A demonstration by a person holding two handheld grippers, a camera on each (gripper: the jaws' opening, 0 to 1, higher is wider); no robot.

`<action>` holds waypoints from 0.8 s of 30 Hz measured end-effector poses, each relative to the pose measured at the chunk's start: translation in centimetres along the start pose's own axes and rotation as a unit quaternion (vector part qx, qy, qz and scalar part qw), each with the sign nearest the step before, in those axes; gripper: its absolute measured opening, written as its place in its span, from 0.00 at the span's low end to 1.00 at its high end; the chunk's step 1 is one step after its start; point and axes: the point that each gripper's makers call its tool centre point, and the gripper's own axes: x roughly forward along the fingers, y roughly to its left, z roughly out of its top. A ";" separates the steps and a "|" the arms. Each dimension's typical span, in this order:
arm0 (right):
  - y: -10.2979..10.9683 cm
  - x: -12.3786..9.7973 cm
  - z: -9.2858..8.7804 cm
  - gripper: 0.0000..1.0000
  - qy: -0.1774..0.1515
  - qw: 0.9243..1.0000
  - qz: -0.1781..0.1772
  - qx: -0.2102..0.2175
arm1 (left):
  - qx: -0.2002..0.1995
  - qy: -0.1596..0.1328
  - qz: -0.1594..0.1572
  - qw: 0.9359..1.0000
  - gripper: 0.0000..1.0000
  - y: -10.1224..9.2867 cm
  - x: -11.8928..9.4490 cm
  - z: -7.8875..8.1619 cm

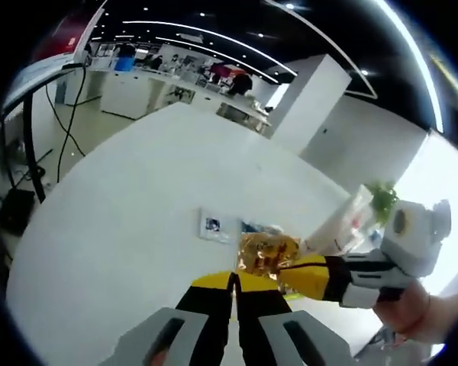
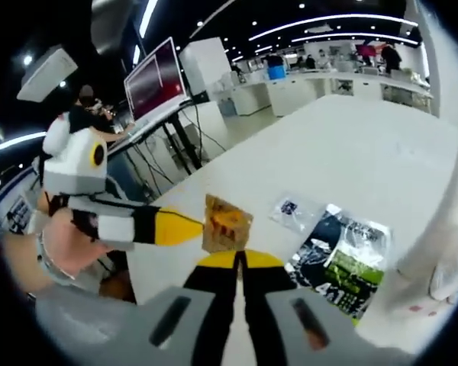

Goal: Arrange the skincare products in the storage area until every visible bottle or jar stands upright without overlapping.

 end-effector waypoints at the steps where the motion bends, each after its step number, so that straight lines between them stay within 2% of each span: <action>1: -0.1 0.2 -0.1 0.03 0.002 1.000 -0.001 -0.002 | -0.001 0.002 0.001 1.000 0.01 0.1 0.0 -0.1; 5: -0.6 1.1 -0.7 0.03 0.015 1.000 -0.008 -0.008 | -0.004 0.022 0.018 1.000 0.01 0.7 0.6 -1.1; 11: -1.3 2.4 -2.0 0.04 0.035 0.999 -0.016 -0.005 | -0.010 0.040 0.036 0.998 0.01 1.3 1.6 -1.7; 15: -1.5 3.3 -2.8 0.04 0.047 0.999 -0.019 -0.015 | 0.001 0.072 0.055 0.996 0.01 2.1 2.2 -2.6; 20: -1.7 3.8 -3.1 0.04 0.051 0.999 -0.019 -0.001 | -0.014 0.073 0.063 0.995 0.02 2.9 3.0 -2.1; 24: -2.1 3.9 -3.6 0.05 0.059 0.998 -0.025 -0.006 | -0.013 0.073 0.059 0.996 0.02 2.9 3.6 -2.6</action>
